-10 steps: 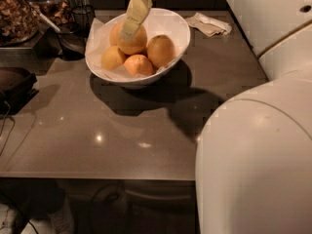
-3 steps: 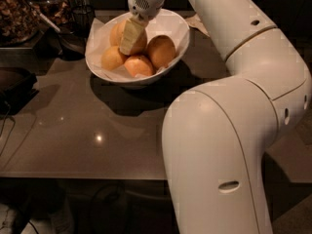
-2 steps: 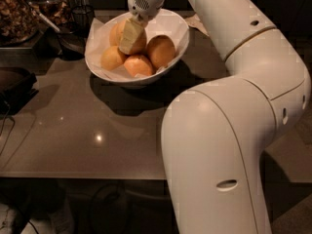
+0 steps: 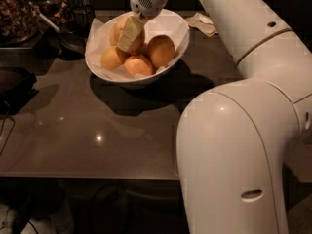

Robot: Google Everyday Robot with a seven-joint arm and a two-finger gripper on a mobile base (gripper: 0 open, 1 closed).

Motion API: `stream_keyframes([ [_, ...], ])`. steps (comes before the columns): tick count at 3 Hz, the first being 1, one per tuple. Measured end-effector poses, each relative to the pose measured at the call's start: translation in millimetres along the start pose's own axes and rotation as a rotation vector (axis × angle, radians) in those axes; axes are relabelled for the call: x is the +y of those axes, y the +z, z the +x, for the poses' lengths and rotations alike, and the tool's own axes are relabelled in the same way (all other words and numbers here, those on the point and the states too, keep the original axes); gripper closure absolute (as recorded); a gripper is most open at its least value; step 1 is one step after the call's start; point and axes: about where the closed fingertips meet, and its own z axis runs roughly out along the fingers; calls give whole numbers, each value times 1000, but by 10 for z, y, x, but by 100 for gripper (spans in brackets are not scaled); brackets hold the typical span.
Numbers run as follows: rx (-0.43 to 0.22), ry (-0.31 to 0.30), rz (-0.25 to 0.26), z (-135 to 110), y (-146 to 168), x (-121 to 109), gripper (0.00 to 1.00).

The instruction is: Pick orange from white bowl

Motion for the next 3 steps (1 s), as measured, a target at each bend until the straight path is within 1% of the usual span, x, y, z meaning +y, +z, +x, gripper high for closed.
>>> stream_keyframes([
  [1, -112, -73, -14, -119, -214, 136, 100],
  [2, -214, -126, -57, -99, -365, 349, 100],
  [3, -222, -128, -65, -78, -363, 367, 100],
])
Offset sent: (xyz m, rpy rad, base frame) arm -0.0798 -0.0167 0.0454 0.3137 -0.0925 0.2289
